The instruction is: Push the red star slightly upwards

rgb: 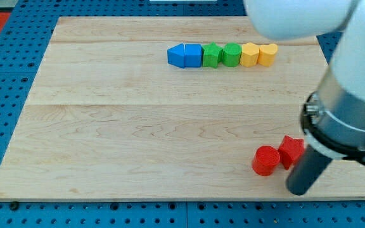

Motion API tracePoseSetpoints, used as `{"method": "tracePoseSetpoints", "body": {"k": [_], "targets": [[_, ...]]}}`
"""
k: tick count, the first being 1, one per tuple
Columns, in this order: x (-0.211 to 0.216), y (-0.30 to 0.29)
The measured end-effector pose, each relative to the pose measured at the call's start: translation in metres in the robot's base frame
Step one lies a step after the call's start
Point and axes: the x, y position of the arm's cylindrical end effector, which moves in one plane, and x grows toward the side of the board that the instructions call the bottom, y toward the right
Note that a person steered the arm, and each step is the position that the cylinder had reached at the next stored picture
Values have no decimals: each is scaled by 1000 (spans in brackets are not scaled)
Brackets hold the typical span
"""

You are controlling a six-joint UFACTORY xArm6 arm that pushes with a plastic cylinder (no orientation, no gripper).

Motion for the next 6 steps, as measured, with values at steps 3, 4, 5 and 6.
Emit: {"method": "tracePoseSetpoints", "body": {"k": [3, 4, 5, 6], "targets": [[-29, 4], [-38, -5], [-43, -10], [-50, -11]]}}
